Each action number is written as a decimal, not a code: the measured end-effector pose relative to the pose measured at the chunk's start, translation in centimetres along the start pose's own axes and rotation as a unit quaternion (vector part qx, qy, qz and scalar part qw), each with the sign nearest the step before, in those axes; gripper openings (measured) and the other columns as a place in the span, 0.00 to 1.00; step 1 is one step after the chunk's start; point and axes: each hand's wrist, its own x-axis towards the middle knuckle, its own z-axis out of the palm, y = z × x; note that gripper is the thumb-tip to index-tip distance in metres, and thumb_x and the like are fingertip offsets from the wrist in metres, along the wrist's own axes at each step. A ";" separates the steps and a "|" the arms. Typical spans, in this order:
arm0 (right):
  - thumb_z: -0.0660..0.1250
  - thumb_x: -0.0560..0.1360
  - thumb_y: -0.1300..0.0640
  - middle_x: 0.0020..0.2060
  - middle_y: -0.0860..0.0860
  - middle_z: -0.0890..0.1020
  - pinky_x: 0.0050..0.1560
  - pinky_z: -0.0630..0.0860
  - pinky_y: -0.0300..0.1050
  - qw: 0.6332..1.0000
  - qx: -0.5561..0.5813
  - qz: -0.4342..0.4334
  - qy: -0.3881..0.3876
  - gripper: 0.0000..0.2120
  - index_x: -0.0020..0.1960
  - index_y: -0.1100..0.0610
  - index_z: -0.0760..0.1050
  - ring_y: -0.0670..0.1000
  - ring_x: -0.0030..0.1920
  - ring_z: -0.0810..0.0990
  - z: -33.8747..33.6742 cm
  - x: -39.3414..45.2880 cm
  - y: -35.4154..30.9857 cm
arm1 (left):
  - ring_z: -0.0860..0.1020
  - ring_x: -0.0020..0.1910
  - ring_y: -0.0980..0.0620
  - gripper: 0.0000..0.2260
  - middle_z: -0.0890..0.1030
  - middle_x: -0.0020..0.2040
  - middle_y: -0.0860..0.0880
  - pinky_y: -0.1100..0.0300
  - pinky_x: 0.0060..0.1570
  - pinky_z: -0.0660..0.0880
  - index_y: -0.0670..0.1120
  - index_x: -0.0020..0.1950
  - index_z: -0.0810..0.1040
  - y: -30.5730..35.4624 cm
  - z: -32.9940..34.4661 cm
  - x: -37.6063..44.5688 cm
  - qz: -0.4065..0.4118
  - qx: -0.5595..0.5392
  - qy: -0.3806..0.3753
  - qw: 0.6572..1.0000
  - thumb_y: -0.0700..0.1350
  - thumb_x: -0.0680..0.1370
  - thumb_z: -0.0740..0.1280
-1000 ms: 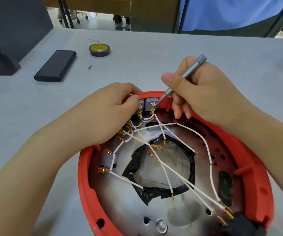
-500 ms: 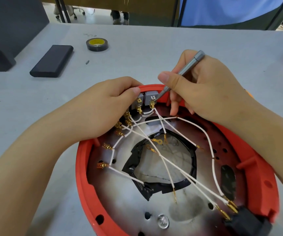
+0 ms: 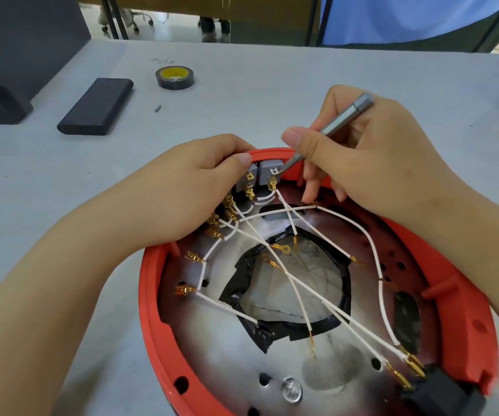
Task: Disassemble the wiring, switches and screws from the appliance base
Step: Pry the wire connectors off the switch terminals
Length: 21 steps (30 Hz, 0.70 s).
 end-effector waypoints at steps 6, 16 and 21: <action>0.67 0.77 0.52 0.25 0.50 0.80 0.22 0.67 0.31 1.000 0.002 0.017 -0.014 0.14 0.37 0.54 0.67 0.50 0.24 0.81 0.0 0.4 0.1 | 0.74 0.46 0.68 0.11 0.80 0.46 0.61 0.76 0.40 0.67 0.62 0.56 0.76 -0.1 -0.1 0.1 0.005 0.006 0.001 1.000 0.53 0.82 0.54; 0.64 0.79 0.50 0.26 0.62 0.79 0.24 0.65 0.28 0.998 -0.005 0.052 -0.044 0.18 0.32 0.56 0.69 0.50 0.20 0.76 -0.4 1.6 0.7 | 0.75 0.46 0.62 0.10 0.81 0.46 0.57 0.74 0.46 0.67 0.67 0.50 0.74 -0.1 -0.2 0.2 0.033 0.021 -0.009 0.999 0.55 0.81 0.55; 0.63 0.79 0.51 0.22 0.60 0.77 0.20 0.64 0.27 0.995 -0.010 0.075 -0.065 0.21 0.30 0.58 0.70 0.44 0.16 0.70 -0.6 1.8 0.2 | 0.76 0.44 0.64 0.10 0.81 0.46 0.59 0.72 0.41 0.70 0.67 0.50 0.75 -0.2 -0.1 0.3 0.035 0.026 -0.009 0.999 0.55 0.81 0.55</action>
